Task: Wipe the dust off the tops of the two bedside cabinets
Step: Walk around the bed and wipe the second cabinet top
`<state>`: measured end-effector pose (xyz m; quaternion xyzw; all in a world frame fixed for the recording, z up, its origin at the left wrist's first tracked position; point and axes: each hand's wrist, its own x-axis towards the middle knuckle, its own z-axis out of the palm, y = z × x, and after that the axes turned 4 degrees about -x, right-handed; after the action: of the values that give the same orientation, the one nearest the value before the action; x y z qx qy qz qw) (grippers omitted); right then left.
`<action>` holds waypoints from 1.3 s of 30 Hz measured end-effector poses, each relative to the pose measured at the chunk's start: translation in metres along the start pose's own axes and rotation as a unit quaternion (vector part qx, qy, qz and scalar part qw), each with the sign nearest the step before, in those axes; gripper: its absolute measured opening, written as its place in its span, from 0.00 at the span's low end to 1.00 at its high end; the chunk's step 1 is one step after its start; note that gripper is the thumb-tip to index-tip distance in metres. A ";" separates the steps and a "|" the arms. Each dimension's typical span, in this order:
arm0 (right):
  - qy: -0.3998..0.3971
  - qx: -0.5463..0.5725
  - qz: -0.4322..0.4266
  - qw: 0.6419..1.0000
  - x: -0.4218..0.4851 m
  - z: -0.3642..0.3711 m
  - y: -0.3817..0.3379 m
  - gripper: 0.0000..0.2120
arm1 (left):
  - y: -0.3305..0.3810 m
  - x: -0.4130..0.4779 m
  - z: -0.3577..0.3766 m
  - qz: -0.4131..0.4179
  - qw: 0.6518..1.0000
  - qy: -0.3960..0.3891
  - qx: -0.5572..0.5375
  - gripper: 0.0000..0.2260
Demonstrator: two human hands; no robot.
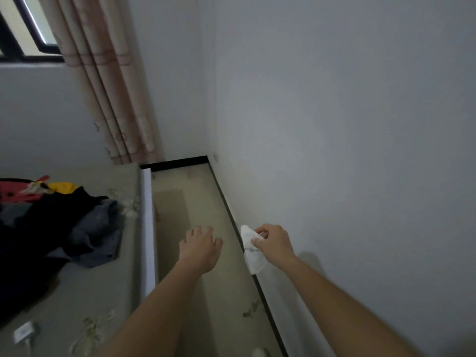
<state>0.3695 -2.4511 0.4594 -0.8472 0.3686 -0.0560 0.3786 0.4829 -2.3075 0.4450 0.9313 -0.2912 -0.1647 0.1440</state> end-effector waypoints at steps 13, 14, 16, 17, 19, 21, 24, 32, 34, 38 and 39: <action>-0.053 0.009 -0.065 0.996 0.364 0.034 -0.123 0.12 | -0.046 0.332 -0.098 -0.089 0.995 0.030 -0.026 0.21; -0.059 0.004 -0.072 0.996 0.386 0.035 -0.135 0.12 | -0.049 0.352 -0.109 -0.092 0.995 0.036 -0.026 0.20; -0.066 -0.004 -0.085 0.994 0.429 0.041 -0.160 0.12 | -0.058 0.391 -0.129 -0.101 0.993 0.050 -0.027 0.19; -0.070 -0.005 -0.093 0.993 0.450 0.045 -0.173 0.12 | -0.064 0.411 -0.138 -0.108 0.992 0.057 -0.029 0.19; -0.077 -0.006 -0.109 0.991 0.490 0.055 -0.197 0.12 | -0.079 0.449 -0.154 -0.123 0.990 0.069 -0.030 0.19; -0.085 -0.006 -0.121 0.989 0.530 0.069 -0.221 0.12 | -0.096 0.488 -0.166 -0.135 0.988 0.072 -0.032 0.20; -0.097 -0.008 -0.134 0.986 0.593 0.096 -0.259 0.12 | -0.127 0.551 -0.185 -0.150 0.985 0.080 -0.023 0.20; -0.133 -0.021 -0.167 0.977 0.761 0.172 -0.384 0.11 | -0.236 0.714 -0.264 -0.191 0.975 0.108 -0.040 0.19; -0.135 -0.021 -0.179 0.974 0.788 0.184 -0.412 0.09 | -0.256 0.737 -0.285 -0.200 0.972 0.114 -0.039 0.20; -0.165 -0.017 -0.192 0.967 0.848 0.224 -0.462 0.08 | -0.297 0.791 -0.317 -0.226 0.965 0.119 -0.056 0.22; -0.176 -0.020 -0.197 0.964 0.864 0.236 -0.473 0.08 | -0.307 0.804 -0.324 -0.234 0.963 0.123 -0.059 0.22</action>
<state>1.3568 -2.6766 0.4567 -0.9067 0.1236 0.0276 0.4022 1.3853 -2.4839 0.4467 0.9764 -0.0354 -0.0952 0.1906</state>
